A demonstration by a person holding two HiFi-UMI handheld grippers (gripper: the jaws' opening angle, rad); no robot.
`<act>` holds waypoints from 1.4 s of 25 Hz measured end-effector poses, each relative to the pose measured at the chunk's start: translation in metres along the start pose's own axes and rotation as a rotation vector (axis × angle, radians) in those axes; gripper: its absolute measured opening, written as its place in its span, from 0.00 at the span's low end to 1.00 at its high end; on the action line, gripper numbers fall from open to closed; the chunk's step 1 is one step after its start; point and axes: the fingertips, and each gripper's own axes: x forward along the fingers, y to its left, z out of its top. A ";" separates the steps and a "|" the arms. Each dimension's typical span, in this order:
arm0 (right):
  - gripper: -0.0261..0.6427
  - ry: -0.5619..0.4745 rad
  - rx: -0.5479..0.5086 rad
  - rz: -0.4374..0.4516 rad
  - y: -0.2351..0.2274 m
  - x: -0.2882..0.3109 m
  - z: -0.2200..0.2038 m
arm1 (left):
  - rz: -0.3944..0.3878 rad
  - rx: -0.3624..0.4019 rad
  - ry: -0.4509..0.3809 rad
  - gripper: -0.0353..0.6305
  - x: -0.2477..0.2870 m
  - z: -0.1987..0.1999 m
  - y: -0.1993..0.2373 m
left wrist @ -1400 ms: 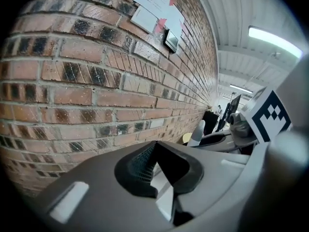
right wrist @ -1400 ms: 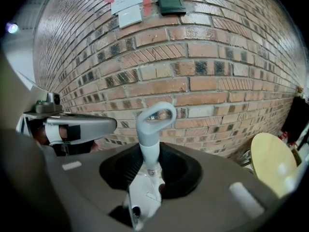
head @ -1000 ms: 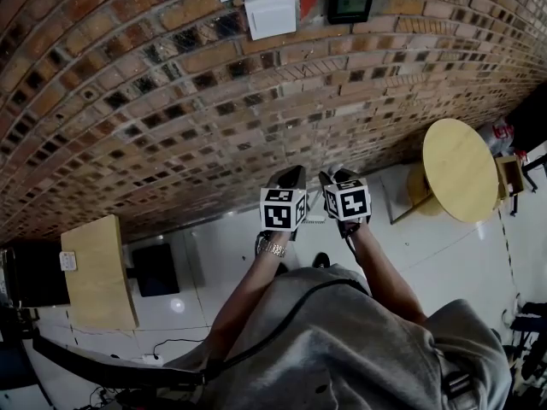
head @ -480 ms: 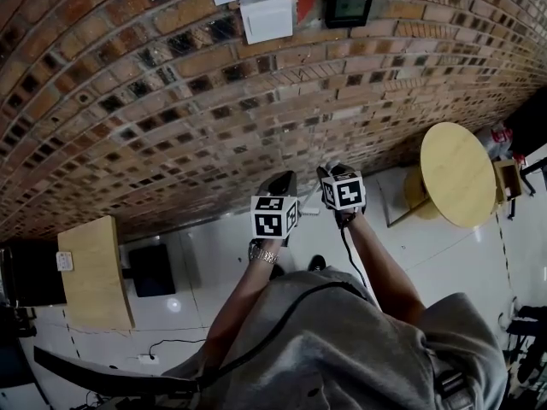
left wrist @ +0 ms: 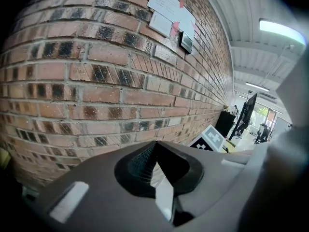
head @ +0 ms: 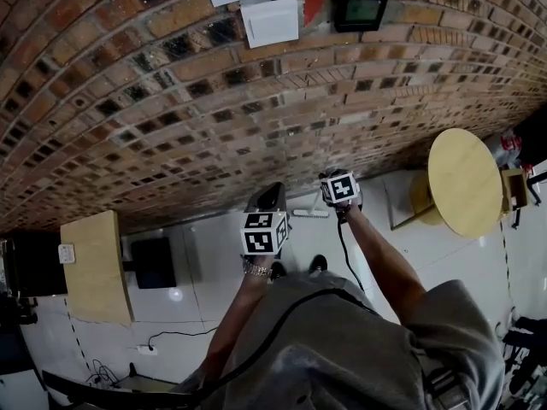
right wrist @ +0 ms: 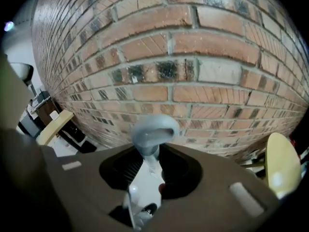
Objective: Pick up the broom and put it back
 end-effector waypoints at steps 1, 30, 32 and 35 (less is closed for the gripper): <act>0.19 0.024 -0.005 0.000 -0.004 0.009 -0.006 | 0.012 -0.004 0.001 0.06 -0.001 -0.002 0.004; 0.42 -0.030 0.093 -0.011 -0.090 0.102 0.055 | 0.129 -0.065 0.068 0.06 -0.003 -0.033 0.033; 0.42 -0.047 0.095 -0.039 -0.095 0.095 0.054 | 0.122 -0.059 0.066 0.06 -0.002 -0.032 0.032; 0.33 -0.118 0.110 -0.085 -0.091 0.061 0.056 | 0.108 -0.052 0.063 0.06 0.001 -0.031 0.030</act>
